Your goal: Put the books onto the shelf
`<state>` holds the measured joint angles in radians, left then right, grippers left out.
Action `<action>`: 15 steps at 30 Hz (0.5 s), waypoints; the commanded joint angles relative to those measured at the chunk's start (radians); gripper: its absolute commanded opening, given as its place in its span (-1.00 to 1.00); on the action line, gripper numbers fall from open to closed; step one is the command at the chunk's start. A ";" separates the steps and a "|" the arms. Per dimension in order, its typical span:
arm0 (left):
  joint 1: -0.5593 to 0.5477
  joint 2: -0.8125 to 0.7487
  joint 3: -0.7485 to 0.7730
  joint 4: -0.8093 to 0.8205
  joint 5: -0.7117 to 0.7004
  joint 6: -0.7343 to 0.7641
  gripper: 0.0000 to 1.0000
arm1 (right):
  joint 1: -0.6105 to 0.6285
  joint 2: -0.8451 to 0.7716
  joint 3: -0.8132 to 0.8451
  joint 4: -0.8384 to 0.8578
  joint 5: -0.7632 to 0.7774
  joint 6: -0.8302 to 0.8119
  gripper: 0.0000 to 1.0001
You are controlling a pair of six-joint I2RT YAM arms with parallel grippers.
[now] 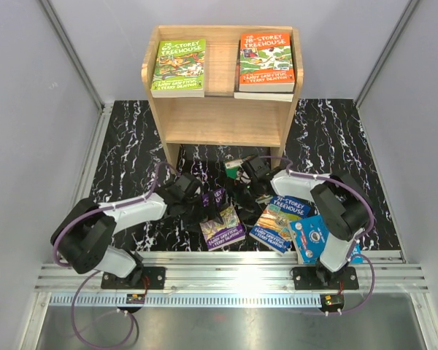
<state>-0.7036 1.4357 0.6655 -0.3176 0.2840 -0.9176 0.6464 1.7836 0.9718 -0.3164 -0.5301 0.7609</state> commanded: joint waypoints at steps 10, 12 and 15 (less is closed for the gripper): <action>-0.005 0.032 -0.121 0.224 0.055 -0.027 0.97 | 0.067 -0.051 -0.053 0.008 0.096 -0.017 -0.45; -0.007 -0.004 -0.116 0.204 0.052 -0.024 0.98 | 0.068 -0.093 -0.059 -0.032 0.104 -0.023 -0.78; -0.005 -0.073 -0.075 0.059 0.017 -0.001 0.97 | 0.067 -0.182 -0.061 -0.097 0.125 -0.026 -1.00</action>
<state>-0.6933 1.3876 0.5930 -0.1982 0.3676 -0.9573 0.6827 1.6882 0.9211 -0.3176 -0.4267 0.7464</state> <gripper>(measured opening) 0.987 0.102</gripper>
